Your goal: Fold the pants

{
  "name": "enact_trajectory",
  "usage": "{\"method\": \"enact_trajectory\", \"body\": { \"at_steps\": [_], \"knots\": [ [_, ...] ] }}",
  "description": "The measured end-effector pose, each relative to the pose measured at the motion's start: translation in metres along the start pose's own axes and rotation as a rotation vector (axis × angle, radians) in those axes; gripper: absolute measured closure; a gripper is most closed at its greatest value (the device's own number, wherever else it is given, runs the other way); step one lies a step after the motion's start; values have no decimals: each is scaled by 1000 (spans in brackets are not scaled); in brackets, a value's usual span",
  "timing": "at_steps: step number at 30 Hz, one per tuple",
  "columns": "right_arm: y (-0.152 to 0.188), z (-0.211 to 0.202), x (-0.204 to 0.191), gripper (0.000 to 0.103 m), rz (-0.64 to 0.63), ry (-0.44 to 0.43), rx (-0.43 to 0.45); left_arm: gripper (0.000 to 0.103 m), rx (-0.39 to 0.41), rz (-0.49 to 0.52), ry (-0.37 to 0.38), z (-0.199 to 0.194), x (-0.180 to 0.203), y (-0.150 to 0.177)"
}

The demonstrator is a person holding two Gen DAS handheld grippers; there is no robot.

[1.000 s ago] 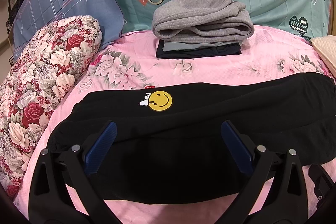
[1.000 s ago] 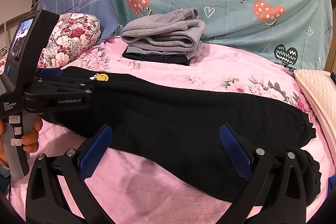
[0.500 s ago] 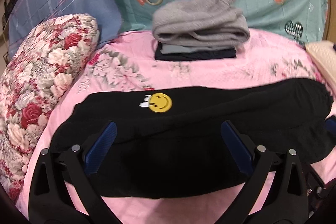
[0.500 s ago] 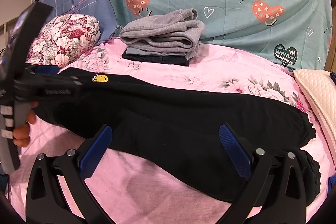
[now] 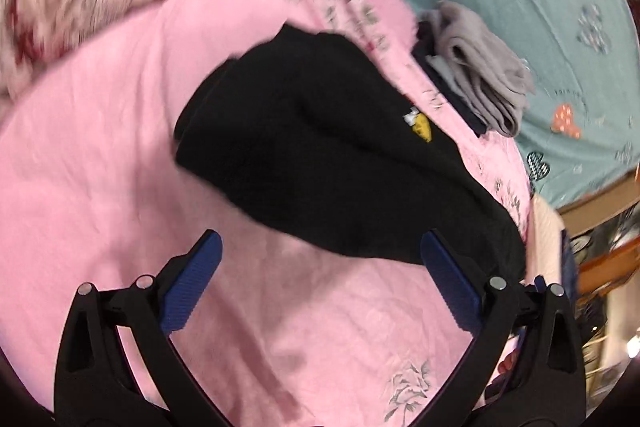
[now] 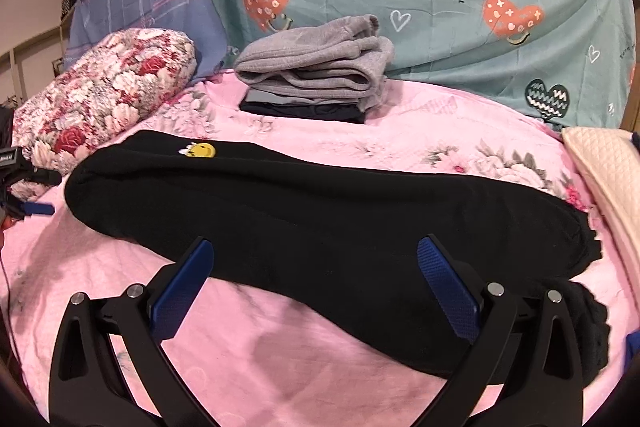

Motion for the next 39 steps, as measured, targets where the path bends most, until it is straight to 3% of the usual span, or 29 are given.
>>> {"method": "enact_trajectory", "body": {
  "at_steps": [3,7,12,16,21,22,24,25,27,28,31,39],
  "knots": [
    [-8,-22,38,1,71,28,10,2,-64,-63,30,19,-12,6],
    [3,-56,116,1,247,31,-16,2,-64,-30,33,28,-3,1],
    [70,-100,231,1,531,198,-95,2,-27,-10,10,38,7,-11],
    [124,-102,274,1,684,221,-157,4,18,2,-25,43,7,-19],
    [146,-79,291,3,710,231,-211,25,47,57,-113,44,10,-19],
    [148,-71,292,8,712,210,-227,30,54,63,-125,44,9,-19],
    [147,-62,289,16,676,212,-237,64,51,82,-171,47,9,-21],
    [144,-58,285,35,642,200,-244,65,54,82,-177,47,7,-22],
    [140,-52,280,71,634,148,-263,80,53,81,-169,47,8,-24],
    [139,-52,281,78,631,140,-259,82,55,82,-170,46,8,-24],
    [124,-62,280,89,603,113,-218,90,56,84,-149,35,15,-31],
    [41,-137,287,94,562,78,-19,95,151,190,-113,-44,71,-74]
  ]
}}
Point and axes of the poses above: each gripper's, at about its wrist camera, not at the fingertips, and z roughly the way its jaws point, x to its right, y to its underside, the point moved 6 cm from there along z, roughly the way its jaws point, and after that the axes turned 1 degree about -y, right-handed, at the moved point
